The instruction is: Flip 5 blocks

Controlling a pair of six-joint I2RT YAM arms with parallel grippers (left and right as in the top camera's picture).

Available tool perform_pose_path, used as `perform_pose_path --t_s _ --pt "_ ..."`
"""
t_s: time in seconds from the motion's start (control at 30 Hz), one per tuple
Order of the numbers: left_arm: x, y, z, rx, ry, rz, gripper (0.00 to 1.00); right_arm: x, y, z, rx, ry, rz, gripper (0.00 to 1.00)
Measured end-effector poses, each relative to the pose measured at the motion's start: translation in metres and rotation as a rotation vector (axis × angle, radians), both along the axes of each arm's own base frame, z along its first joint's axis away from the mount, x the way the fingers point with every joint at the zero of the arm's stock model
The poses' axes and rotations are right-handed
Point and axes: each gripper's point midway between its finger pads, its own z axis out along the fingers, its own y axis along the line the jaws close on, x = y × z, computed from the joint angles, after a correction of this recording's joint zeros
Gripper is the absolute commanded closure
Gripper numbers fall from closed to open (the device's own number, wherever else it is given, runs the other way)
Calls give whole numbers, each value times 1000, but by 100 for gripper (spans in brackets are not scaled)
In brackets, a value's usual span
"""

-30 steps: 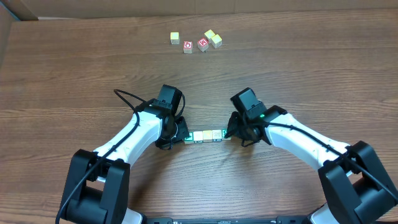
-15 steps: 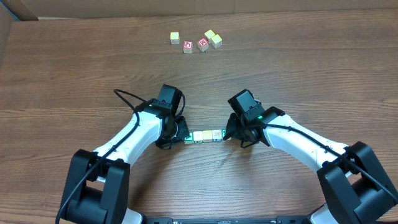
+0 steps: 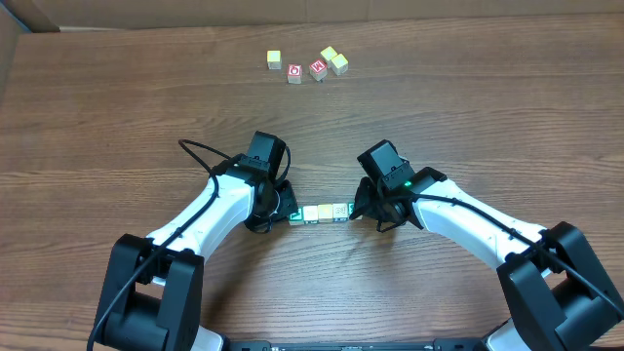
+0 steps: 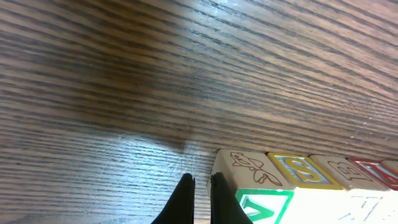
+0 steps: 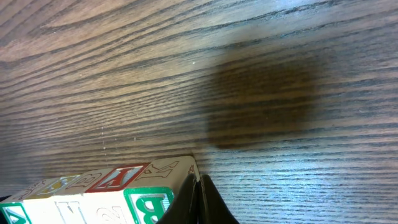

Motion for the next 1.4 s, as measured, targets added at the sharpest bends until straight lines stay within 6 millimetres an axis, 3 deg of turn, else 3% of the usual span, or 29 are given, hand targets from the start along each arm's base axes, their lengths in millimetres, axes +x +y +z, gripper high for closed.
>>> perform_pose_path --t_s 0.5,1.4 --pt "7 -3 1 -12 -27 0 96 -1 2 0 16 13 -30 96" --pt "38 -4 7 -10 -161 13 96 -8 6 0 111 136 -308 96"
